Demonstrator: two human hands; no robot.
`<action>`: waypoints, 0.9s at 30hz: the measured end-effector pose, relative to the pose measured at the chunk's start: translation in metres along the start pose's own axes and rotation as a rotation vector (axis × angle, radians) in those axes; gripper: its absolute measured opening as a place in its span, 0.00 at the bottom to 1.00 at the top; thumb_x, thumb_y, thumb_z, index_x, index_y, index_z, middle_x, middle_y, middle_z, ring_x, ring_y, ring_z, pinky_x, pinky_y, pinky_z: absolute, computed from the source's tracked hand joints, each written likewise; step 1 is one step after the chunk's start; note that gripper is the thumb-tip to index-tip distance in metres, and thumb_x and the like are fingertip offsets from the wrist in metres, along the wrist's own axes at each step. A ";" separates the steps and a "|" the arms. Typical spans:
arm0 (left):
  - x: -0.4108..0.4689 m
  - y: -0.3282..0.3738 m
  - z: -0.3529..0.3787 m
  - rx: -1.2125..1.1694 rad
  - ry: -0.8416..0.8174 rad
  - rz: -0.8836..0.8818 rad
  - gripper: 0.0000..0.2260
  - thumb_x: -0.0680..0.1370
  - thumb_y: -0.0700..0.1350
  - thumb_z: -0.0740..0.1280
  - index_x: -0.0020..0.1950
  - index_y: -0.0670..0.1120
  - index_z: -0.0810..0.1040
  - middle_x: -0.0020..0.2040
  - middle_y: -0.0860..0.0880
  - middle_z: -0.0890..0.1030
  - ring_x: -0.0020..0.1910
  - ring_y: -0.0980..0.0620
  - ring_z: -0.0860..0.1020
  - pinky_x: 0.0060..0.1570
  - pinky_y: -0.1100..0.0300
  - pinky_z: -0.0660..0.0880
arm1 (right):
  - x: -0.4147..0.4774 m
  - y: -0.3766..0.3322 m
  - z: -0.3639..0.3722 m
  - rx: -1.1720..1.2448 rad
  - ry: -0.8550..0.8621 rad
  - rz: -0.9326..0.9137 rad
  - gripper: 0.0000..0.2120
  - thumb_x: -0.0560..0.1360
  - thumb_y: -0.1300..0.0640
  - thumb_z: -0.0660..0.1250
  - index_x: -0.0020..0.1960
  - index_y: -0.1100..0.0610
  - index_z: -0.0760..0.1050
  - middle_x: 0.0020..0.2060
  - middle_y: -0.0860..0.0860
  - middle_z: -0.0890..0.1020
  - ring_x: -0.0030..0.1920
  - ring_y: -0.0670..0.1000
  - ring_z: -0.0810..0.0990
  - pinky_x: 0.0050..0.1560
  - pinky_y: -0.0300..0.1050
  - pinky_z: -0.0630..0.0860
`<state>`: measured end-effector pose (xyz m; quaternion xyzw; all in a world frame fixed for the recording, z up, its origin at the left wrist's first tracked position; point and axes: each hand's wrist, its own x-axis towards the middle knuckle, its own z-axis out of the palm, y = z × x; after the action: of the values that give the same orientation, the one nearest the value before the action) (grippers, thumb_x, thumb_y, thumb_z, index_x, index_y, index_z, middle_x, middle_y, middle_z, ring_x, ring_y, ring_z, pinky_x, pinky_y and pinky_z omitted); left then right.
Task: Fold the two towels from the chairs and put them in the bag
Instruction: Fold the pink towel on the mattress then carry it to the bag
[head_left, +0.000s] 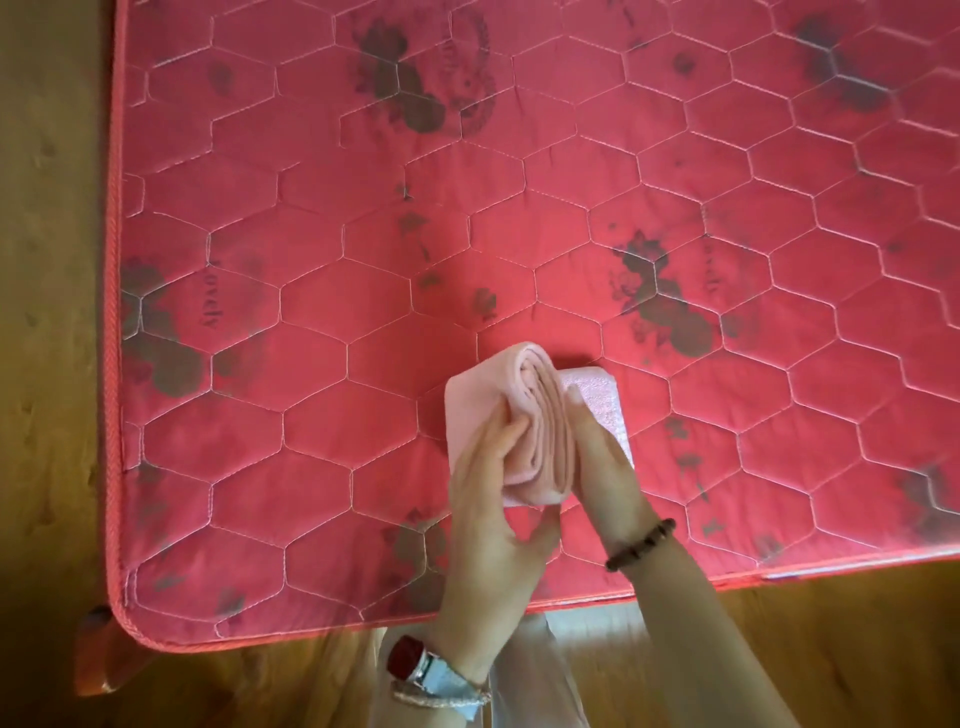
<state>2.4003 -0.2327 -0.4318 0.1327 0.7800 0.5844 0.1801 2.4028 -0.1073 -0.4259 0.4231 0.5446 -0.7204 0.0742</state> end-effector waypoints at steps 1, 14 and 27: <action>0.000 0.000 0.005 0.048 -0.055 0.027 0.39 0.69 0.31 0.75 0.76 0.49 0.66 0.77 0.48 0.67 0.77 0.48 0.64 0.72 0.45 0.67 | -0.003 -0.004 -0.004 -0.008 0.029 -0.009 0.27 0.73 0.34 0.64 0.51 0.59 0.79 0.47 0.57 0.85 0.47 0.48 0.81 0.54 0.48 0.77; 0.013 -0.018 0.017 0.162 -0.243 0.071 0.30 0.75 0.24 0.58 0.75 0.43 0.68 0.78 0.51 0.66 0.79 0.53 0.60 0.77 0.49 0.60 | 0.004 0.021 -0.059 -0.420 0.285 -0.164 0.03 0.80 0.59 0.62 0.48 0.56 0.70 0.32 0.43 0.71 0.30 0.38 0.69 0.31 0.31 0.66; 0.048 -0.082 0.023 0.887 -0.319 0.241 0.27 0.84 0.56 0.51 0.81 0.48 0.56 0.82 0.51 0.54 0.81 0.52 0.50 0.79 0.47 0.48 | 0.036 0.048 -0.061 -0.948 0.632 -0.578 0.26 0.77 0.65 0.63 0.74 0.57 0.66 0.71 0.54 0.70 0.71 0.55 0.67 0.71 0.50 0.62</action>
<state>2.3672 -0.2158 -0.5222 0.3740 0.8956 0.1848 0.1544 2.4394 -0.0621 -0.4878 0.3727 0.8918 -0.2326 -0.1081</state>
